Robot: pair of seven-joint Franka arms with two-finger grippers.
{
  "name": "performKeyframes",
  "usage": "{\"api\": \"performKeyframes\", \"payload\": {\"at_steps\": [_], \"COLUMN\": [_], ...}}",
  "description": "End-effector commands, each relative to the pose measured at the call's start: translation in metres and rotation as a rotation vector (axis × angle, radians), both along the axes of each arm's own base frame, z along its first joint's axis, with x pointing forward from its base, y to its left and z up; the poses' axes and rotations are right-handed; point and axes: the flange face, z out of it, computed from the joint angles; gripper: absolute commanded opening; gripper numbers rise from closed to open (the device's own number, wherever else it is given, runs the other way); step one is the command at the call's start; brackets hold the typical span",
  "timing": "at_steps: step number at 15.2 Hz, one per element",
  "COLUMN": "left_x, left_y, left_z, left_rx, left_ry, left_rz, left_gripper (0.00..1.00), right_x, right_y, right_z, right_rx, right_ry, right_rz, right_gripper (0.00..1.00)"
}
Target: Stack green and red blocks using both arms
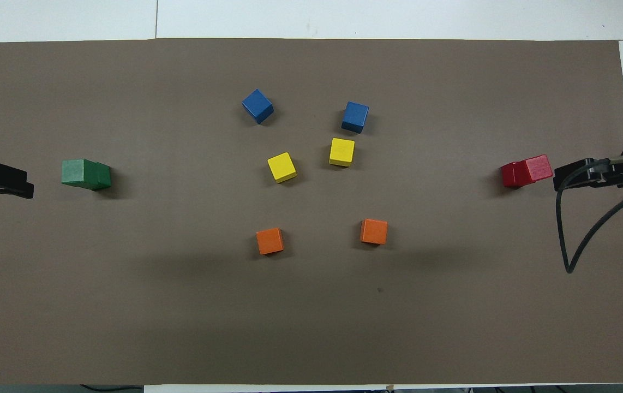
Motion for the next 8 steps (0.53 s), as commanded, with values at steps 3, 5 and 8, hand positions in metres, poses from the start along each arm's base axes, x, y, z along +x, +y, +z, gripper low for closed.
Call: {"api": "performKeyframes", "payload": {"at_steps": [3,5,8], "left_x": [-0.0035,-0.0035,-0.0040], "left_y": [-0.0361,-0.0361,-0.0353], "left_z": [0.0025,0.0018,0.0019], "left_rx": [-0.010,-0.010,-0.010], "left_ry": [-0.046,-0.044,-0.044], "left_rz": [-0.054,-0.054,-0.052], "left_gripper": [1.00,1.00,1.00], "right_x": [0.0008,0.0008,0.0000], "right_y": [0.0016,0.0008,-0.0017], "right_z": [0.0004,0.0004,0.0009], "right_rx": [0.002,0.002,0.002], "right_ry": [-0.011,-0.011,-0.009], "right_rz": [-0.027,-0.027,-0.030], "right_gripper": [1.00,1.00,1.00]}}
